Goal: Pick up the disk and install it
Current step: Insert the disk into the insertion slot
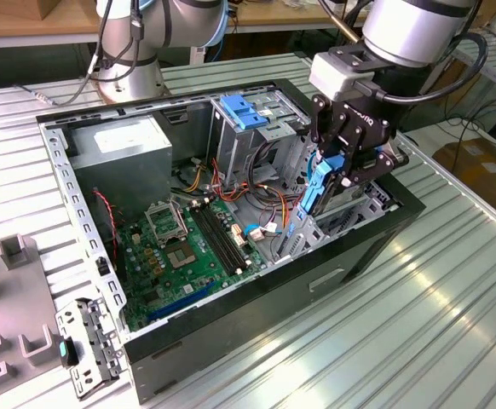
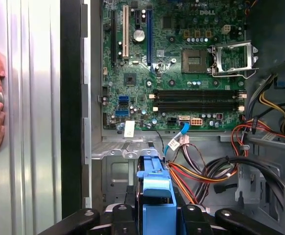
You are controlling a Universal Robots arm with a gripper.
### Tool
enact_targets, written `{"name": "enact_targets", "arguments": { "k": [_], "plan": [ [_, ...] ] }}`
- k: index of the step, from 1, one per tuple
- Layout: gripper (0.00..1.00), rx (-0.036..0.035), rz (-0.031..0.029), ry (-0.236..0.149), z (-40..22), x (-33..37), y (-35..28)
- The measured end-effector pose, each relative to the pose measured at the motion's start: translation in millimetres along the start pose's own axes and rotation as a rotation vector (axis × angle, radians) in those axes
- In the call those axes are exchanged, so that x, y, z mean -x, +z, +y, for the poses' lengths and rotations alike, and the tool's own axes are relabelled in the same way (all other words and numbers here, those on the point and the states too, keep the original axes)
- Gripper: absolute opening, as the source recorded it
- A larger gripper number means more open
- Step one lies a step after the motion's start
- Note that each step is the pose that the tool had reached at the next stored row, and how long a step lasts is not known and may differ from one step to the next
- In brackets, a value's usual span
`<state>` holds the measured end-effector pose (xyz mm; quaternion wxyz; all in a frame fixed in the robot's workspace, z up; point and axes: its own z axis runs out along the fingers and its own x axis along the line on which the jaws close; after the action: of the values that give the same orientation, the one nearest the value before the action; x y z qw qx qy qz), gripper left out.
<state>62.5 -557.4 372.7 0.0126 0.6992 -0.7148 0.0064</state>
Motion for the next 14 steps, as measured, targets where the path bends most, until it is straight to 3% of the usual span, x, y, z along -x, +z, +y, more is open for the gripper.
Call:
{"name": "enact_targets", "arguments": {
  "k": [8,9,14],
  "plan": [
    [0.38,-0.0006,0.0003,0.0,0.0,0.1,2.2],
    [0.45,-0.0007,-0.0001,0.0,0.0,0.1,2.3],
    [0.45,-0.0007,0.0001,0.0,0.0,0.1,5.2]
  ]
}}
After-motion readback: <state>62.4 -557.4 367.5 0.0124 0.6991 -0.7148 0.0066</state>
